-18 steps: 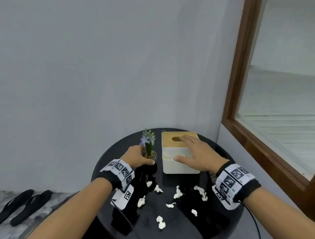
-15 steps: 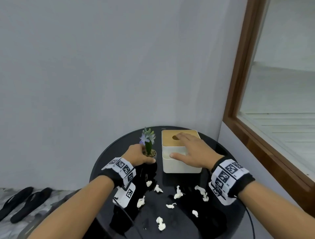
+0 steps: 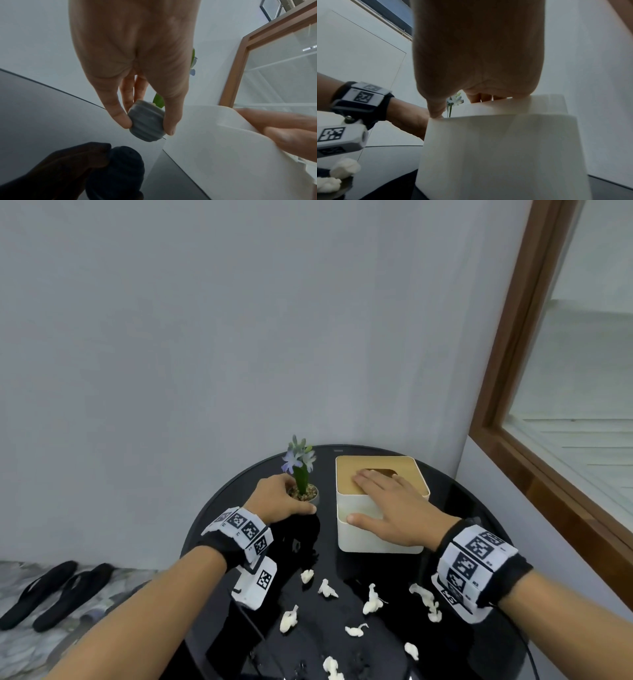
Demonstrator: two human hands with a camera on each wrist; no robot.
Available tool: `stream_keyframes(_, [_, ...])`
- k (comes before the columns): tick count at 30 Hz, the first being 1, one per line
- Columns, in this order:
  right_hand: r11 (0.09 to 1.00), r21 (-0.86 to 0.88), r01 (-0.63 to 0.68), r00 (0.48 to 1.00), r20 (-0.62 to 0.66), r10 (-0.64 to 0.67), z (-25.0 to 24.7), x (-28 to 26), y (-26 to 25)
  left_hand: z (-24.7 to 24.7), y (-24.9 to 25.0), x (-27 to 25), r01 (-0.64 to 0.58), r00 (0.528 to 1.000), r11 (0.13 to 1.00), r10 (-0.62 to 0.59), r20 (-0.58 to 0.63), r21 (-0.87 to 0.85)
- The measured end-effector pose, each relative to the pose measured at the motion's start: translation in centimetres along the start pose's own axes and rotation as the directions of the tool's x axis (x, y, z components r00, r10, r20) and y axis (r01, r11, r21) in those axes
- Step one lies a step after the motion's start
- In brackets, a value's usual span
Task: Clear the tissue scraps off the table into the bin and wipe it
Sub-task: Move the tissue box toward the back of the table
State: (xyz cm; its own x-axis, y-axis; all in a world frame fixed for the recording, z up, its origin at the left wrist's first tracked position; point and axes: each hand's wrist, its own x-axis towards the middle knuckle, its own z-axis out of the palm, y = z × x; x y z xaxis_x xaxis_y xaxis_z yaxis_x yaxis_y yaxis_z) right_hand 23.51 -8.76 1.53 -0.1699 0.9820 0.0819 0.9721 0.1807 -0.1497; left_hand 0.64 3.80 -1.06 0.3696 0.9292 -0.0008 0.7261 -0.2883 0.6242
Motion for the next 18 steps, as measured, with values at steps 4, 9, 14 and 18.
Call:
stream_keyframes(4, [0.999,-0.036,0.024,1.0,0.007,-0.024,0.0,-0.1,0.1,-0.7,-0.1,2.3,0.03,0.999,0.999,-0.032,-0.044,-0.033])
stream_keyframes(9, [0.999,-0.052,0.016,1.0,0.006,-0.016,-0.1,-0.4,-0.1,-0.9,-0.6,5.8,0.068,0.993,0.996,-0.074,-0.096,-0.058])
stream_keyframes(14, [0.998,-0.055,0.0,1.0,-0.009,0.0,-0.1,-0.5,-0.4,-0.5,-1.1,9.4,0.108,0.989,0.993,-0.112,-0.093,-0.05])
stream_keyframes(18, [0.998,-0.065,-0.024,1.0,0.003,0.024,-0.1,-0.5,-0.6,0.0,-1.4,11.6,0.123,0.988,0.991,-0.128,-0.09,-0.058])
